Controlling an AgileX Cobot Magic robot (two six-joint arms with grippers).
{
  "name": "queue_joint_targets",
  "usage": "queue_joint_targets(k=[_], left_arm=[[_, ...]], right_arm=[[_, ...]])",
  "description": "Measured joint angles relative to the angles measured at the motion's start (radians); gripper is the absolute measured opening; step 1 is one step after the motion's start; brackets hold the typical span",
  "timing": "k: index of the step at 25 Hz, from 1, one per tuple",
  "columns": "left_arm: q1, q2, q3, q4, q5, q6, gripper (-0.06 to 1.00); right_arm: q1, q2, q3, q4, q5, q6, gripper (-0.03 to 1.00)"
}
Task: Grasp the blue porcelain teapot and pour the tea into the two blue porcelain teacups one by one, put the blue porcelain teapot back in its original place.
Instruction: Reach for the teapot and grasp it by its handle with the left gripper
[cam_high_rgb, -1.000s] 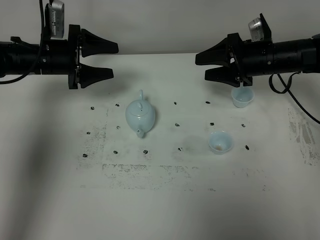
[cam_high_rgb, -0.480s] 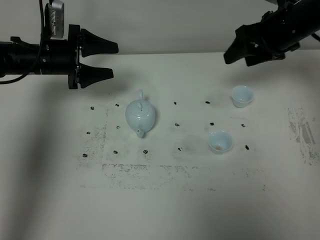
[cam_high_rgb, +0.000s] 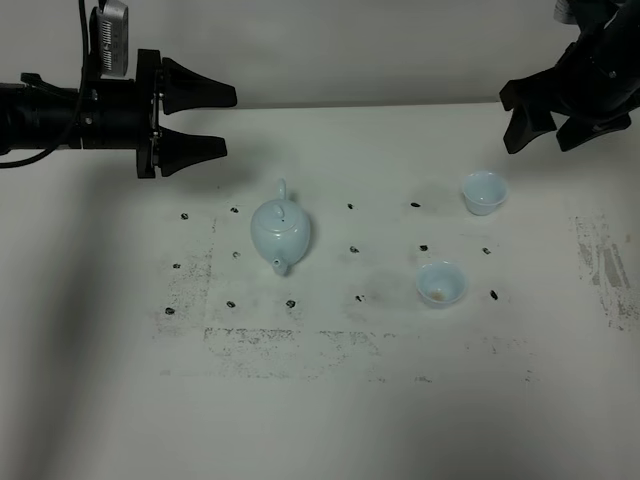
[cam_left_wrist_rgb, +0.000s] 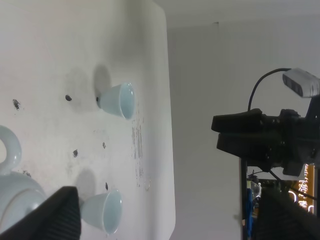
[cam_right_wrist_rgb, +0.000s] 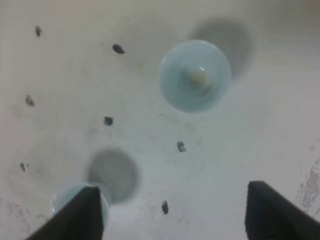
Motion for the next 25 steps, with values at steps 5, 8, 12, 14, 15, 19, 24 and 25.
queue_joint_targets(k=[5,8,12,14,15,19,24,25], left_arm=[[0.0,0.0,0.0,0.002,0.008,0.0,0.07],[0.0,0.0,0.0,0.004,0.017,0.0,0.07],[0.0,0.0,0.0,0.012,0.033,0.0,0.07],[0.0,0.0,0.0,0.022,0.039,0.0,0.07],[0.0,0.0,0.0,0.026,0.042,0.0,0.07],[0.0,0.0,0.0,0.028,0.045,0.0,0.07],[0.0,0.0,0.0,0.028,0.046,0.0,0.07],[0.0,0.0,0.0,0.028,0.047,-0.001,0.07]], right_arm=[[0.0,-0.091,0.152,-0.094,-0.004,0.047,0.58],[0.0,-0.223,0.312,-0.142,-0.003,0.058,0.58],[0.0,-0.458,0.536,-0.143,-0.002,0.065,0.58],[0.0,-0.592,0.639,-0.141,0.001,0.066,0.58],[0.0,-0.66,0.678,-0.141,0.001,0.067,0.58],[0.0,-0.901,0.836,-0.144,0.002,0.073,0.58],[0.0,-1.206,0.999,-0.145,-0.02,0.076,0.58],[0.0,-1.267,1.032,-0.145,-0.036,0.075,0.58]])
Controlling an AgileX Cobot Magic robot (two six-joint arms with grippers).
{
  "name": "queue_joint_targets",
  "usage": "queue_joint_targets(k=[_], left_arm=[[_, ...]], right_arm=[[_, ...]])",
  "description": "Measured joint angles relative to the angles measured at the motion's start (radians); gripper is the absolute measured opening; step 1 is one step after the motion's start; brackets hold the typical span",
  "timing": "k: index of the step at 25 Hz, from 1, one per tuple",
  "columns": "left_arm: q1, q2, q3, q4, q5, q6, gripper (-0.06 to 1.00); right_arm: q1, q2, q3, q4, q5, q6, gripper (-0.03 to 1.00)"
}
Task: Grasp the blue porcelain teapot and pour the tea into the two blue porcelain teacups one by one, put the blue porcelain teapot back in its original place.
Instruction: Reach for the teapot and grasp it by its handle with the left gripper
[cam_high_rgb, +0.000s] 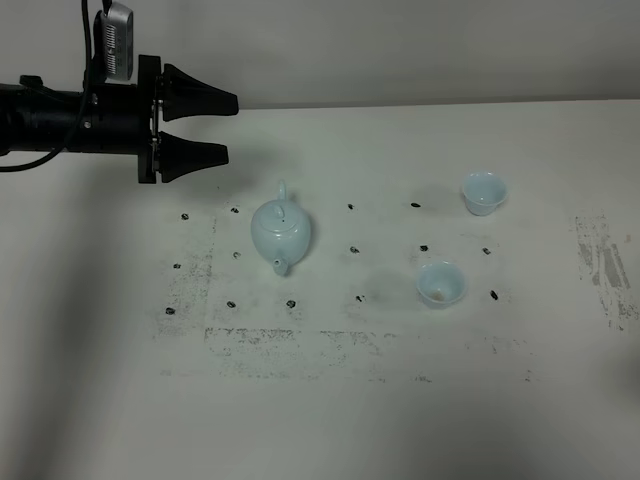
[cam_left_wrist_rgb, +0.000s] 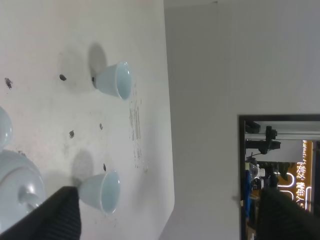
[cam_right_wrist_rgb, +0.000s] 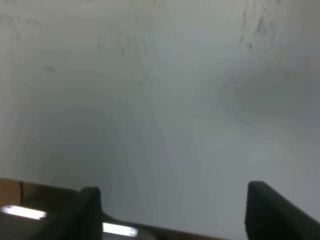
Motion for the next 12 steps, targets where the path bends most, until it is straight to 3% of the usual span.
queue_joint_targets(k=[7,12], left_arm=[[0.0,0.0,0.0,0.001,0.002,0.0,0.07],[0.0,0.0,0.0,0.001,0.002,0.002,0.07]], right_arm=[[0.0,-0.361,0.208,-0.077,-0.077,-0.011,0.58],[0.0,-0.523,0.247,-0.107,-0.074,0.009,0.58]])
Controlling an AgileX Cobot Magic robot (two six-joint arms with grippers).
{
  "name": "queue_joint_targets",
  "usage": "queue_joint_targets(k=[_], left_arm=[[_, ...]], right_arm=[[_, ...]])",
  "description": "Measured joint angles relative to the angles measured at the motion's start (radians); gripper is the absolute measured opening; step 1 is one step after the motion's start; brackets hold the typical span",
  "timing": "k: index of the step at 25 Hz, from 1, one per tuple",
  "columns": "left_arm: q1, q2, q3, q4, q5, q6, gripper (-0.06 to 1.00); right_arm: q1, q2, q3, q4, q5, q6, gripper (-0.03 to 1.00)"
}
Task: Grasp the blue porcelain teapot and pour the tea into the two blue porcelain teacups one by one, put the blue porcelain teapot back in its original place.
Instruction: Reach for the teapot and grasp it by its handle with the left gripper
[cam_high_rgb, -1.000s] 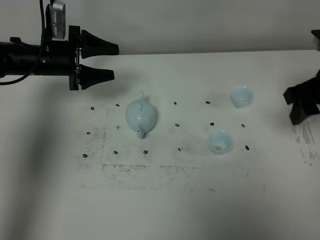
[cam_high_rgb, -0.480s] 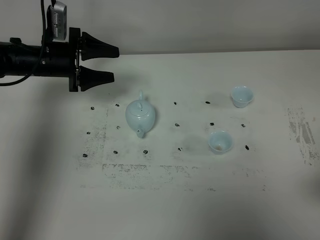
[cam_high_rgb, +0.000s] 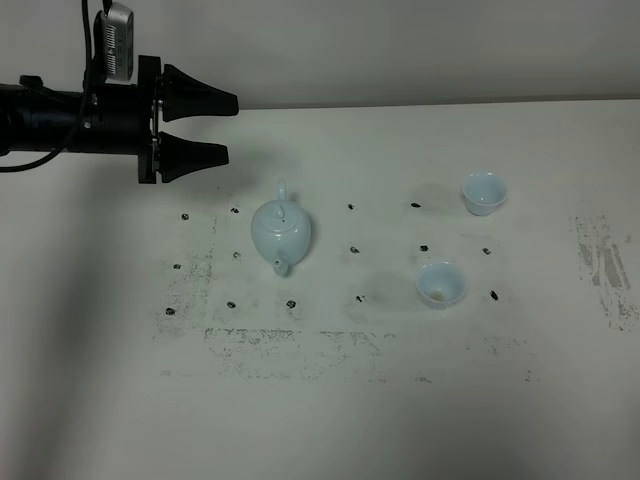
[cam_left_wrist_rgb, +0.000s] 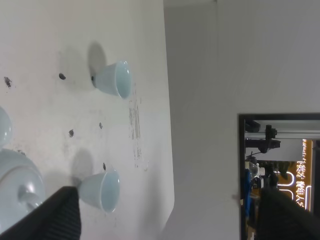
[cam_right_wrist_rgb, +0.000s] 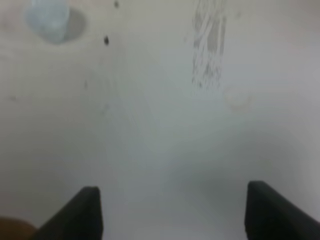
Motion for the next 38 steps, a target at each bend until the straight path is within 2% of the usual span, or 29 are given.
queue_joint_targets(k=[9,13,16,17,21,26,28,33,38], left_arm=[[0.0,0.0,0.0,0.0,0.001,0.01,0.07],[0.0,0.0,0.0,0.0,0.002,0.014,0.07],[0.0,0.0,-0.033,0.045,0.005,0.014,0.07],[0.0,0.0,-0.055,0.078,0.006,0.006,0.07],[-0.017,0.0,-0.221,0.319,0.01,-0.103,0.07],[-0.106,0.0,-0.49,0.721,0.006,-0.279,0.07],[-0.161,0.0,-0.568,0.849,0.006,-0.321,0.07],[-0.274,0.005,-0.659,1.036,-0.007,-0.364,0.07],[-0.347,0.058,-0.67,1.167,-0.044,-0.389,0.07]], right_arm=[[0.0,-0.2,0.0,-0.002,-0.002,0.03,0.58],[0.0,-0.222,0.0,-0.002,-0.002,0.031,0.58],[0.0,-0.222,0.0,-0.002,-0.002,0.031,0.58],[0.0,-0.222,0.0,-0.003,-0.002,0.031,0.58],[0.0,-0.222,0.0,-0.003,-0.002,0.031,0.58],[0.0,-0.222,0.0,-0.003,-0.002,0.031,0.58],[0.0,-0.222,0.0,-0.003,-0.002,0.031,0.58],[0.0,-0.222,0.0,-0.003,-0.002,0.031,0.58],[0.0,-0.222,0.0,-0.003,-0.002,0.031,0.58]])
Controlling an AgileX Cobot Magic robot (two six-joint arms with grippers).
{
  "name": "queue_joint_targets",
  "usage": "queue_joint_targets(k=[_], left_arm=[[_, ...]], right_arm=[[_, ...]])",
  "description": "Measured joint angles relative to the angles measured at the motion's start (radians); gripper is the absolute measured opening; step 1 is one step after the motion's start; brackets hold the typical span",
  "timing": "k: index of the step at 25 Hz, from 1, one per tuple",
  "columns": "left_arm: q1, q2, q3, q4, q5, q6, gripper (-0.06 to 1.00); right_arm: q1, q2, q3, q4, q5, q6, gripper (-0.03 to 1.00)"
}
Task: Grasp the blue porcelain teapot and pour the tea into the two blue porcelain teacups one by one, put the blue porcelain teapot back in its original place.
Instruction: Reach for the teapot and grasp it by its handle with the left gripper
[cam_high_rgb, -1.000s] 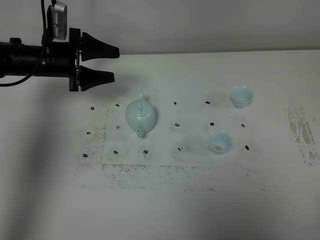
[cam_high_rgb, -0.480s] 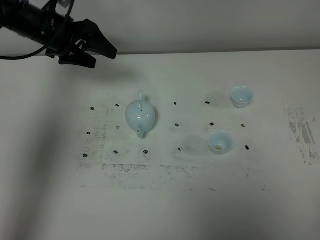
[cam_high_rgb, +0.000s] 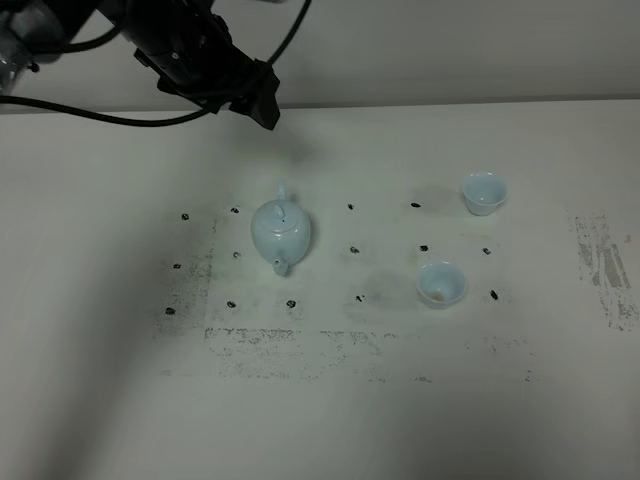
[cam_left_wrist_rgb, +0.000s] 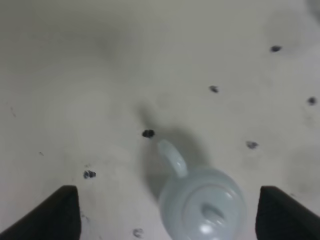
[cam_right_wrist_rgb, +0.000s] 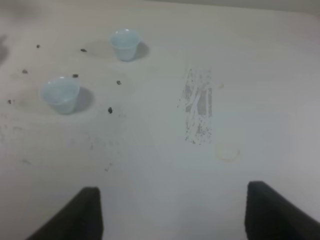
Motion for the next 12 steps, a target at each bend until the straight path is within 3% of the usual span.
queue_joint_targets(k=[7,12], left_arm=[[-0.019,0.09,0.0,0.024,-0.141,-0.048,0.07],[-0.019,0.158,0.0,0.022,-0.159,-0.054,0.07]], right_arm=[[0.0,0.0,0.0,0.0,0.0,0.0,0.58],[0.0,0.0,0.0,0.0,0.0,0.0,0.58]])
